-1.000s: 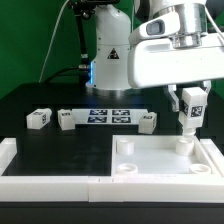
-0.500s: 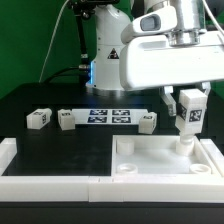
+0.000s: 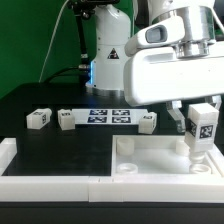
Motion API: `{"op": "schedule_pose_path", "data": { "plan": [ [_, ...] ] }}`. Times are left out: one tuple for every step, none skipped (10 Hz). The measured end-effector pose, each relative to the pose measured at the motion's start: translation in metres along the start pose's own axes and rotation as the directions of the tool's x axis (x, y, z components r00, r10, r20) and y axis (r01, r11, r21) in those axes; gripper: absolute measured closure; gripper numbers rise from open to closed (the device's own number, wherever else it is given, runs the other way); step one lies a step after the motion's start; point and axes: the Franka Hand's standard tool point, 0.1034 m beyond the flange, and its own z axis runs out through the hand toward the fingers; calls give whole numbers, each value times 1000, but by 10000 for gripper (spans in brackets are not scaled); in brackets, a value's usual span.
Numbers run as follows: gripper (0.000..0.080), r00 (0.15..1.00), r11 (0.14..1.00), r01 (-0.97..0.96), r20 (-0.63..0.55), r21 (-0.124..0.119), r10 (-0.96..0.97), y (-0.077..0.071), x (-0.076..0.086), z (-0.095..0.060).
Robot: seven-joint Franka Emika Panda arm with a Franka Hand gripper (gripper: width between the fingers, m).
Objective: Assemble one leg
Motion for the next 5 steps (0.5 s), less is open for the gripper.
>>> {"op": "schedule_pose_path", "data": {
  "plan": [
    [512,1000,1000,1,6,2,-1,-1,-4,4],
    [512,1000,1000,2,10,3,-2,-2,-6,7],
    [511,1000,1000,3,7,4,-3,-3,-7,9],
    [511,1000,1000,3,-7,1,-3,-3,-6,11],
    [511,1000,1000,3,-11,0,-3,-3,-6,13]
  ]
}}
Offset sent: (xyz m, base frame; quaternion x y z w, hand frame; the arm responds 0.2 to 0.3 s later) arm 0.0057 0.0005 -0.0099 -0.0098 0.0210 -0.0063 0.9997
